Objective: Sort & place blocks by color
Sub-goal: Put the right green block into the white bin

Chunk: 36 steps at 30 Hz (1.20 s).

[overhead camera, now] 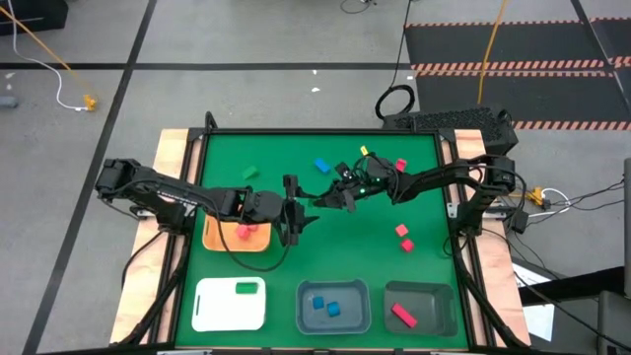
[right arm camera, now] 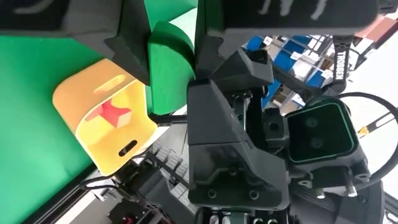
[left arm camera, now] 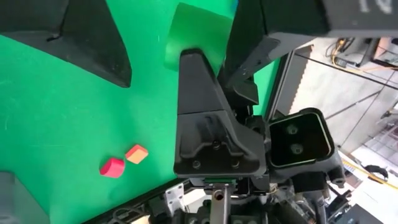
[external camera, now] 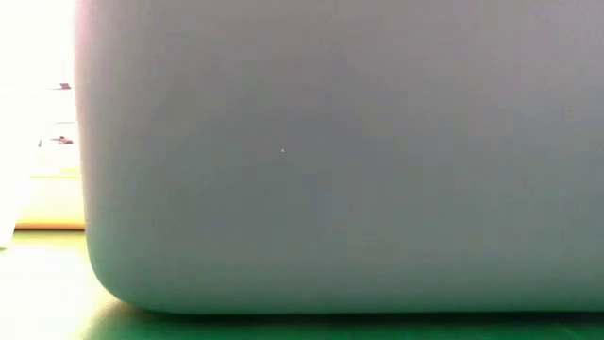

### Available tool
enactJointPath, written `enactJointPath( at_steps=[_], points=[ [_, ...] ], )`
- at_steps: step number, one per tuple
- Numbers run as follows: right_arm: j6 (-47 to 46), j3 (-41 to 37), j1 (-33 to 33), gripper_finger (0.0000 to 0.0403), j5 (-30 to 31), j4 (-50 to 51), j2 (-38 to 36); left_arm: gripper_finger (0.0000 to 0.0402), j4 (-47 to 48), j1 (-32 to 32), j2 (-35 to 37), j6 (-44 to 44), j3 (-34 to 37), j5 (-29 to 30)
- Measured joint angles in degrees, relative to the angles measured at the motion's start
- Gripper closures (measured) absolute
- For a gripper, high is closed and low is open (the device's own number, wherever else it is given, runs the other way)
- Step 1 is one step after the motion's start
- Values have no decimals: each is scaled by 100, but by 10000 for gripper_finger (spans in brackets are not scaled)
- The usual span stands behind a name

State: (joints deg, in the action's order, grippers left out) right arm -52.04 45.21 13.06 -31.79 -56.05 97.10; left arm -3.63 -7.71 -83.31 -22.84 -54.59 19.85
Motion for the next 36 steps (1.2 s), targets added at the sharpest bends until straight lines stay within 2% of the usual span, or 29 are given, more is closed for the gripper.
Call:
enactJointPath(
  at_steps=[11,21,26,36],
  points=[
    [-130,-2,-7,333,-242,-501,0,236,26,110,0,47,-6,-51],
    [-109,-2,-7,328,-278,-494,0,256,47,105,0,52,-6,-61],
    [-80,0,14,289,-321,-486,0,258,66,88,0,109,-6,-40],
    [-118,7,345,182,-1418,-135,-11,260,244,78,-11,450,1,-76]
  ],
)
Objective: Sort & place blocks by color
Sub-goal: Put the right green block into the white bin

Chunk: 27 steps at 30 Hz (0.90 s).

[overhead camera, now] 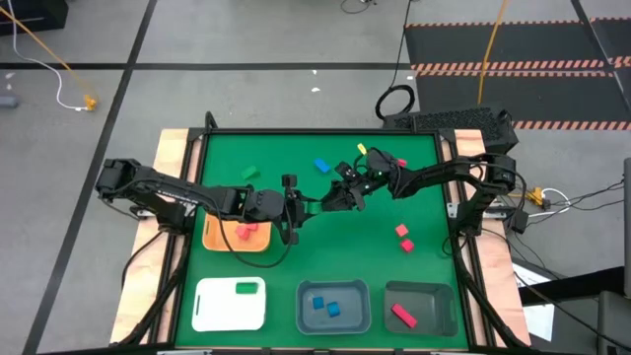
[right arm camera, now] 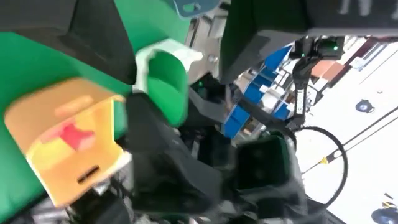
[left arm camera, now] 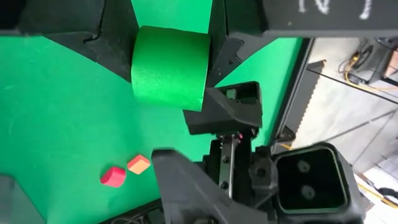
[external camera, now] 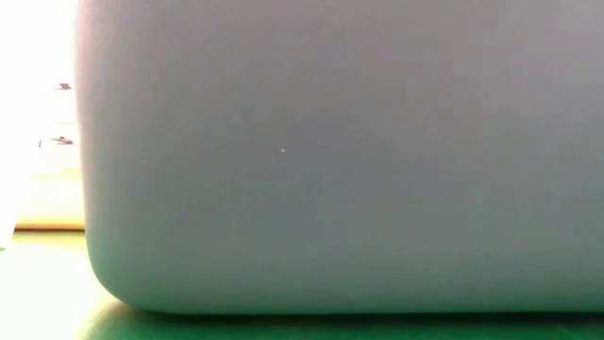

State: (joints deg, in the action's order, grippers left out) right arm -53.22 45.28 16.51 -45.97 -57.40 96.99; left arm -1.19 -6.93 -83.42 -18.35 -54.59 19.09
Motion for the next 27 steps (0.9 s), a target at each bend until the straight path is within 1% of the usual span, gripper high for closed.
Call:
enactJointPath(
  at_steps=[2,6,8,10,12,15,18,20,22,25,27],
  points=[
    [21,0,128,170,-164,223,0,260,-3,-28,0,139,0,1],
    [428,0,447,159,-190,987,0,257,-11,-155,0,244,0,15],
    [693,0,620,159,-118,1390,0,256,-22,-248,0,247,0,15],
    [935,0,781,162,76,1808,0,256,7,-352,0,343,0,15],
    [1107,-2,932,165,156,2174,2,257,258,-460,2,524,0,-12],
    [1323,-2,1089,168,272,2552,2,257,981,-584,25,1044,0,-297],
    [1394,-2,1190,169,318,2642,4,256,1599,-676,109,1803,1,-679],
    [1507,-2,1209,169,501,2609,4,257,2003,-724,202,2374,4,-1012],
    [1670,-2,1211,169,779,2597,4,258,2178,-757,317,2957,-3,-1552],
    [1962,-2,1206,169,1203,2641,4,257,2482,-891,522,3785,-35,-2560],
    [2128,-2,1184,170,1470,2752,4,256,2539,-1028,600,4360,-35,-3033]
  ],
)
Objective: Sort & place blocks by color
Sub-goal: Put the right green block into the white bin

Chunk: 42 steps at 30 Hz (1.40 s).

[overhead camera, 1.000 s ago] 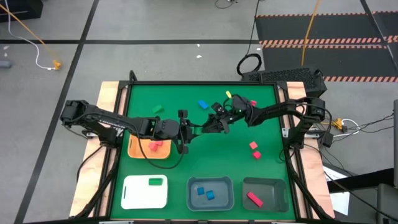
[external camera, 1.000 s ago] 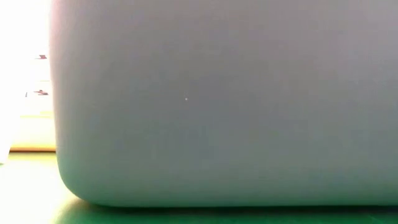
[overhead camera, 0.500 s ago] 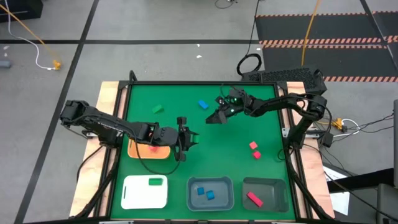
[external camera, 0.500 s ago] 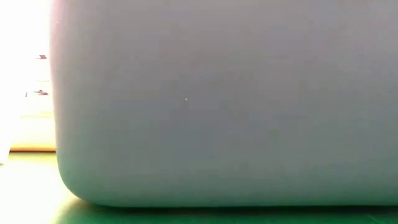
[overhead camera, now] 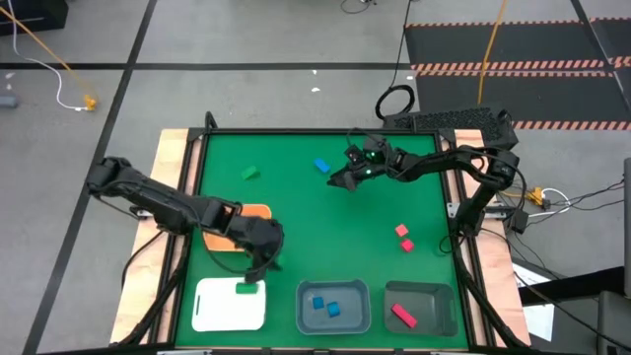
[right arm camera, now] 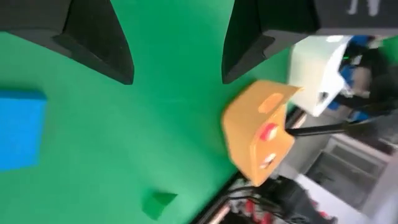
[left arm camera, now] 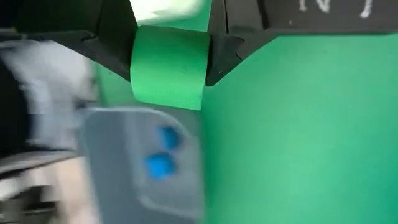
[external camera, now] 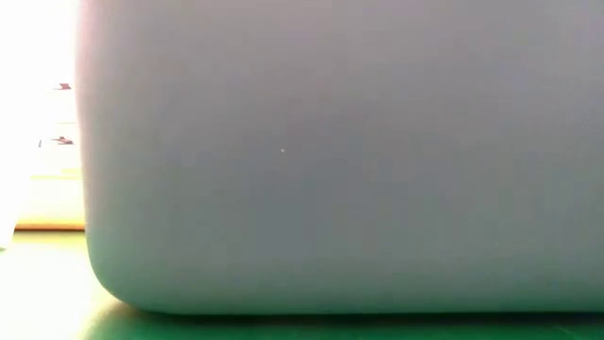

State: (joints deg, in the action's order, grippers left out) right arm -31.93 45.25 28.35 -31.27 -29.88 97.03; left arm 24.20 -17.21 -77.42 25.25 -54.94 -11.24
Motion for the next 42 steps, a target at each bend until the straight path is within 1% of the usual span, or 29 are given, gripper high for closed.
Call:
enactJointPath(
  at_steps=[4,7,11,15,20,23,27,32,42],
  points=[
    [32,0,-74,170,341,60,2,256,421,-381,155,966,1,-502],
    [138,0,-167,170,735,127,2,255,823,-749,165,1678,4,-672],
    [426,0,-354,170,1336,229,2,255,1081,-1266,125,2518,4,-519],
    [914,0,-608,170,2120,232,2,255,1225,-1653,98,3200,4,-319],
    [1646,-2,-931,170,3088,187,2,254,1368,-1997,56,3780,4,-215],
    [1850,-2,-1086,170,3406,188,2,254,1310,-2179,-7,4028,2,-192],
    [1960,-2,-1198,170,3445,98,2,254,1316,-2354,-165,4203,2,-64],
    [1962,-2,-1196,170,3449,50,2,254,1261,-2381,-514,4282,2,-6],
    [1918,-2,-1199,170,3449,34,2,254,1256,-2383,-999,4258,4,-99]
  ],
)
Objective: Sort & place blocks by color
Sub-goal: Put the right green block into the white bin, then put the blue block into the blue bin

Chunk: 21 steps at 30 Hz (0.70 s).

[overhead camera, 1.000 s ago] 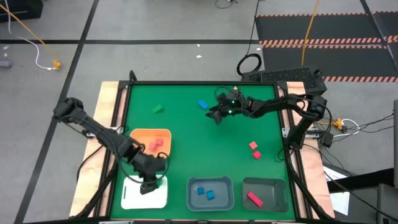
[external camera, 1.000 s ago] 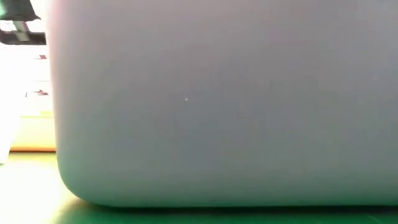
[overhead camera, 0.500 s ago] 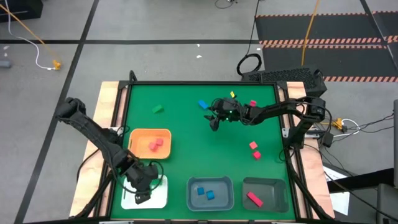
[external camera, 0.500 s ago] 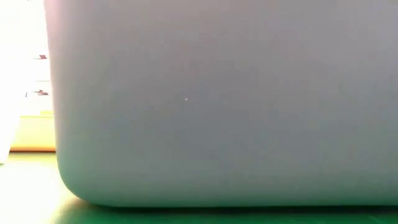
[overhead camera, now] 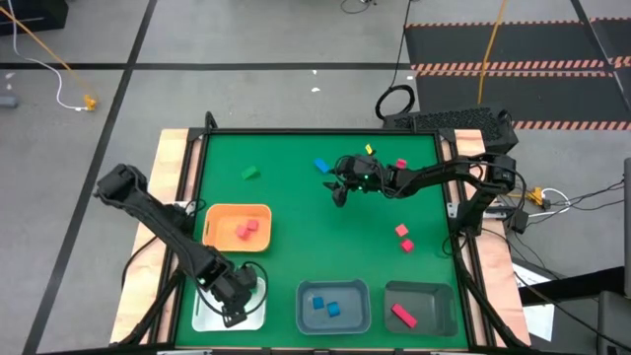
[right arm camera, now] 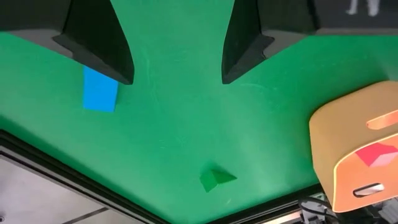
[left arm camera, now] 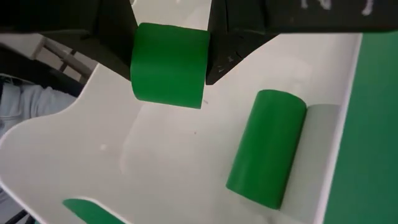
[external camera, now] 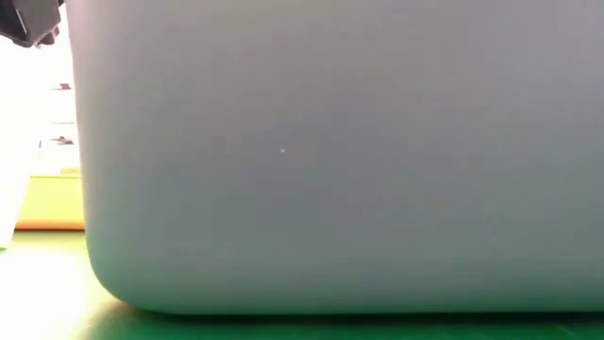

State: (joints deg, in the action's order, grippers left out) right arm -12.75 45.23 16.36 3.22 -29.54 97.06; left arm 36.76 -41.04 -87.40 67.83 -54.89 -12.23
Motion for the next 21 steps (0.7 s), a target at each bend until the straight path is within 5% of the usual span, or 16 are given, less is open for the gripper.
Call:
enactJointPath(
  at_steps=[7,14,21],
  points=[
    [-2,0,0,170,0,-1,0,247,-8,2,-41,7,0,8],
    [-273,0,2,170,-1,-22,0,190,-12,4,-41,167,0,23],
    [-430,-4,2,169,1,-337,2,149,4,263,-37,318,0,-678]
  ],
)
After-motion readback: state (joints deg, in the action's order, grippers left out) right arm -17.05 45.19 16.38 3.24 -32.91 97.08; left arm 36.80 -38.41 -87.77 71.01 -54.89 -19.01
